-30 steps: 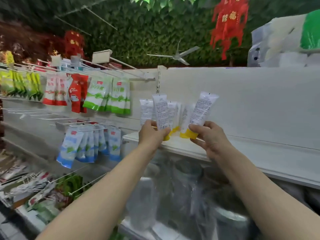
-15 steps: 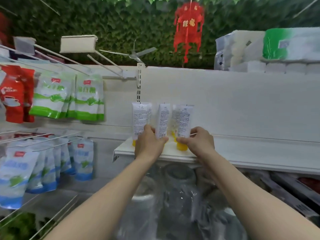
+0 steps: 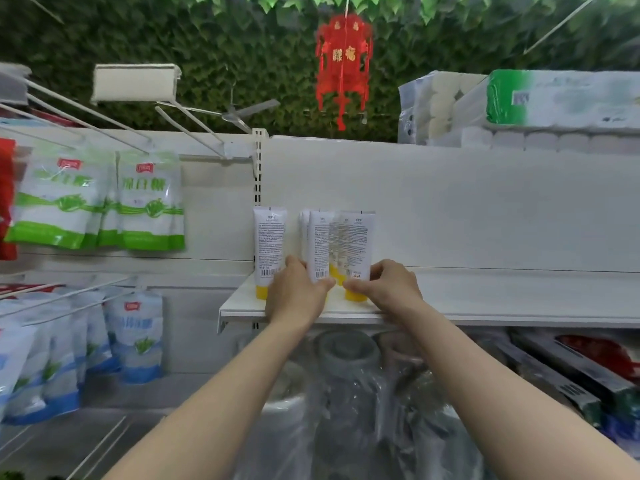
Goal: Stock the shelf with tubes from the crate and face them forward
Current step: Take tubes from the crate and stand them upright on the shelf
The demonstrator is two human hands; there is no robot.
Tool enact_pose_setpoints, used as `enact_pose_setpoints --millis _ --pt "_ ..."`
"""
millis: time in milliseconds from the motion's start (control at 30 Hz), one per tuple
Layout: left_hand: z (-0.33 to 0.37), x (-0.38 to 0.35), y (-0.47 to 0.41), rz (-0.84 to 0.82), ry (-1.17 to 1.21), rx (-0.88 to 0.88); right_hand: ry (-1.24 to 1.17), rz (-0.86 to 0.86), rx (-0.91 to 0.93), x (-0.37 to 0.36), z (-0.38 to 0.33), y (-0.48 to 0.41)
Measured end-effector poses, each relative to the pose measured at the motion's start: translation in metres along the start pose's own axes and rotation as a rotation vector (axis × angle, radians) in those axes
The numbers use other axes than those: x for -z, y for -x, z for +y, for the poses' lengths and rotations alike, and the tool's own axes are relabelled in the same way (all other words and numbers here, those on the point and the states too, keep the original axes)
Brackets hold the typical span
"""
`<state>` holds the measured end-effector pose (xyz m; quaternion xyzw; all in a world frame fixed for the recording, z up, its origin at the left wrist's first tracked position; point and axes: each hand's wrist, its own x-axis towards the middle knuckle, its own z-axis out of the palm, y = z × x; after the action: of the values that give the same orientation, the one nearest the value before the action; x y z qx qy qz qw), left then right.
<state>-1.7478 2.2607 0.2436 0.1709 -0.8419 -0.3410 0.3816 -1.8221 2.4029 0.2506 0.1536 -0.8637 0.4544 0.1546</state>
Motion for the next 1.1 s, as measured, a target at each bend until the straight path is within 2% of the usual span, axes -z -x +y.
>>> enact_pose_setpoints --millis 1100 --pt "0.012 -0.004 0.001 -0.007 -0.121 0.075 0.135 -0.006 -0.020 -0.004 -0.004 0.000"
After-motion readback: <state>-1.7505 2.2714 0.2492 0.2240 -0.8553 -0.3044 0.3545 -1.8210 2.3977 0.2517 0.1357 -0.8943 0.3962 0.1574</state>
